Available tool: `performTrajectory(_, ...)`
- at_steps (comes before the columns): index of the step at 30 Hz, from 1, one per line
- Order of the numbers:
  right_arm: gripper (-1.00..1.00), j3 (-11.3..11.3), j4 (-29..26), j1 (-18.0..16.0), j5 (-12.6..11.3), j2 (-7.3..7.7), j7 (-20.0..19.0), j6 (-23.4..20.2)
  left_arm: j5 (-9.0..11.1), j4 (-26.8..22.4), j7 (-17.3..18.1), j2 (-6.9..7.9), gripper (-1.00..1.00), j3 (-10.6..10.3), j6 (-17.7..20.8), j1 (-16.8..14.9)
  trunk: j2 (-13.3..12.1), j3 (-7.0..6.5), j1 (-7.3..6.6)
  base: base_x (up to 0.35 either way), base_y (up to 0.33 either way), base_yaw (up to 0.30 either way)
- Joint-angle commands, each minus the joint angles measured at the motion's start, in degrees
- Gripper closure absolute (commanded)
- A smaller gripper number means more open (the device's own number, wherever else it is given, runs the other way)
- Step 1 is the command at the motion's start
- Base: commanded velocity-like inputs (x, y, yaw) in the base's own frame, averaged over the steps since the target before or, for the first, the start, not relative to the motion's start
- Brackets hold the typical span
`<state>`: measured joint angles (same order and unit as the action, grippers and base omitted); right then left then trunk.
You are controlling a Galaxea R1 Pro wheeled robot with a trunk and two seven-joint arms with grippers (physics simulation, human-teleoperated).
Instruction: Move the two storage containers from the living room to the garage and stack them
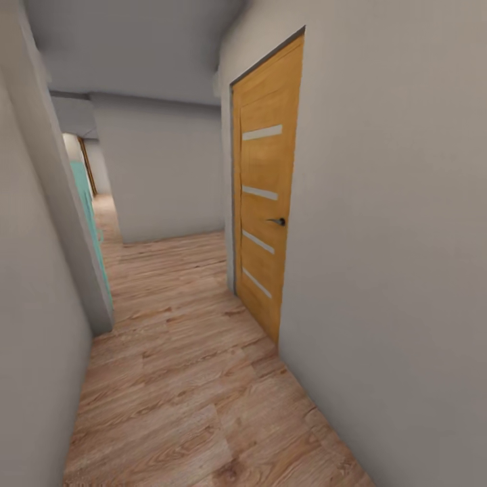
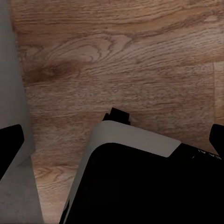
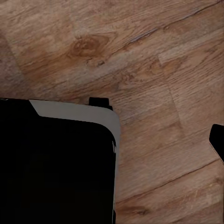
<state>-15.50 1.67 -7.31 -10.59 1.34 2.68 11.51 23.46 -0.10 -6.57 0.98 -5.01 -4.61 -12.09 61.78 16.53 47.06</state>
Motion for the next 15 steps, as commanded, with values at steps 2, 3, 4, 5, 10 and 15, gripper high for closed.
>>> performTrajectory(2,-1.0,-0.49,0.18,-0.07,-0.54,-0.04,0.01,0.35,0.44,0.02,-0.15,-0.01,-1.0,-0.5,-0.13,-0.04,0.05,0.07,0.02,0.142,0.0,0.268)
performTrajectory(3,-1.0,-0.49,0.18,-0.07,-0.52,-0.03,0.02,0.35,0.44,0.02,-0.15,-0.01,-1.0,-0.48,-0.13,-0.04,0.05,0.07,0.02,0.142,0.0,0.268)
performTrajectory(4,-1.0,-0.49,0.18,-0.07,-0.51,-0.03,0.01,0.35,0.44,0.02,-0.16,-0.03,-1.0,-0.47,-0.13,-0.04,0.05,0.07,0.02,0.142,0.0,0.268)
performTrajectory(5,-1.0,-0.49,0.18,-0.07,-0.51,-0.02,0.01,0.35,0.44,0.01,-0.16,-0.02,-1.0,-0.48,-0.13,-0.04,0.05,0.07,0.02,0.142,0.0,0.268)
performTrajectory(10,-1.0,-0.49,0.18,-0.07,-0.49,-0.02,0.01,0.35,0.44,0.01,-0.16,-0.02,-1.0,-0.49,-0.13,-0.04,0.05,0.07,0.02,0.142,0.0,0.268)
performTrajectory(15,-1.0,-0.49,0.18,-0.07,-0.52,-0.02,0.03,0.35,0.44,0.01,-0.13,-0.02,-1.0,-0.48,-0.13,-0.04,0.05,0.07,0.02,0.142,0.0,0.268)
